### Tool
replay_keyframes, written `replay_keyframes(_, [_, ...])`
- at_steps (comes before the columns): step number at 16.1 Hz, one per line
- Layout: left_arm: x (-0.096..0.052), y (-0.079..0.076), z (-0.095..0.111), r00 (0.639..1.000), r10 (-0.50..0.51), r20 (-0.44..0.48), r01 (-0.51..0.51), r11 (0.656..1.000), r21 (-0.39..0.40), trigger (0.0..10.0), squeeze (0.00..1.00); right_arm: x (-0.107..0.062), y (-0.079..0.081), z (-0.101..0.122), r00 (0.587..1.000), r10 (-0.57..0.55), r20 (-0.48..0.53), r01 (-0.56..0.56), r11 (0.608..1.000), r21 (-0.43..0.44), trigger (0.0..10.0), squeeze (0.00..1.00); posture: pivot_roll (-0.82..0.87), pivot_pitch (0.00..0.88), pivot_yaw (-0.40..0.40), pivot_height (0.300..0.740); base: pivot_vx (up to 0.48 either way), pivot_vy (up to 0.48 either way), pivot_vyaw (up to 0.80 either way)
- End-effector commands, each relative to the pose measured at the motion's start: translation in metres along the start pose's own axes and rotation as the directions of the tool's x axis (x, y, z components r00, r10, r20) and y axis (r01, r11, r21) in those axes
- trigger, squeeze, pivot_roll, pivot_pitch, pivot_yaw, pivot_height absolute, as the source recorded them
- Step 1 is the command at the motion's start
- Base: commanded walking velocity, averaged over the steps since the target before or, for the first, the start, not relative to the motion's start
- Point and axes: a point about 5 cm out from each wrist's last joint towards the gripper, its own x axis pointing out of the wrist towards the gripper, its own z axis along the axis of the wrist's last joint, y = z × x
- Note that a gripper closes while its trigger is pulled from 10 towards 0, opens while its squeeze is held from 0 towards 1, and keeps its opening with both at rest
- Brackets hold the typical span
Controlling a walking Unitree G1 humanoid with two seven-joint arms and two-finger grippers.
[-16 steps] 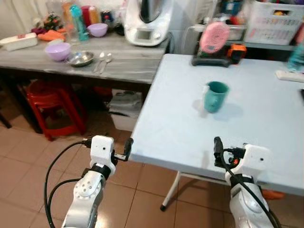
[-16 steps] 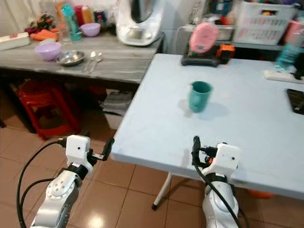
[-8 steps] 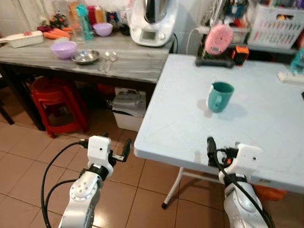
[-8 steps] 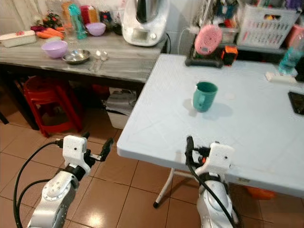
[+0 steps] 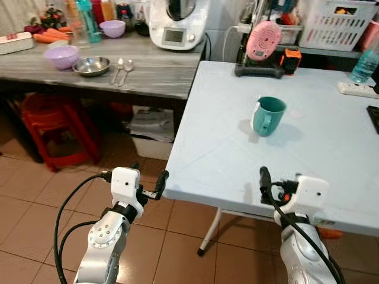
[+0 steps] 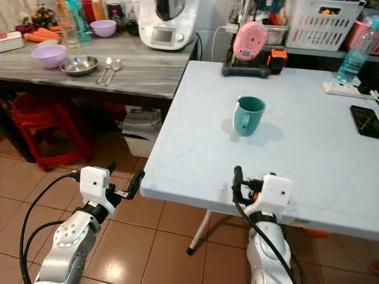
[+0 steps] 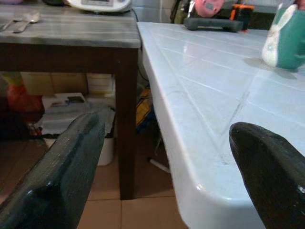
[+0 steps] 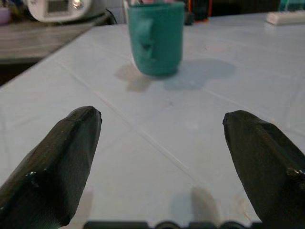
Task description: Setting the table
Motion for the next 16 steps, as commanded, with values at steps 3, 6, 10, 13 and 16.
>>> replay_keyframes(3, [0.0013,-0.0015,0.0077,0.999,-0.032,0.024,0.032,0.999,-0.008,10.0,0.00,0.0014,-0.0013,0.0001,1.000,0.001,0.002,-0.001,1.000,-0.006,10.0,0.00,0.01,0.000,-0.005,0.740,0.256,0.000,-0.16])
replay_keyframes(6, [0.0000,-0.0039,0.0067,0.999,-0.042,0.022,0.042,0.999,-0.014,10.0,0.00,0.0009,-0.0007,-0.0008,1.000,0.002,0.001,-0.002,1.000,-0.005,10.0,0.00,0.01,0.000,-0.003,0.740,0.274,0.000,-0.72])
replay_keyframes(10, [-0.0012,-0.0061,0.0063,0.998,-0.059,0.017,0.059,0.998,-0.015,10.0,0.00,0.0000,-0.0004,-0.0021,1.000,0.003,-0.004,-0.003,1.000,-0.003,10.0,0.00,0.01,0.000,-0.003,0.740,0.284,0.000,-0.51])
replay_keyframes(13, [-0.0016,-0.0059,0.0058,0.998,-0.058,0.013,0.058,0.998,-0.013,10.0,0.00,0.0008,0.0005,-0.0024,1.000,0.004,-0.005,-0.004,1.000,-0.004,10.0,0.00,0.01,0.000,-0.003,0.740,0.276,0.000,0.00])
replay_keyframes(16, [-0.0005,-0.0061,0.0052,0.999,-0.049,0.009,0.049,0.999,-0.011,10.0,0.00,0.0027,0.0023,-0.0014,1.000,0.012,0.001,-0.012,1.000,-0.006,10.0,0.00,0.01,0.000,-0.003,0.740,0.089,0.000,0.00])
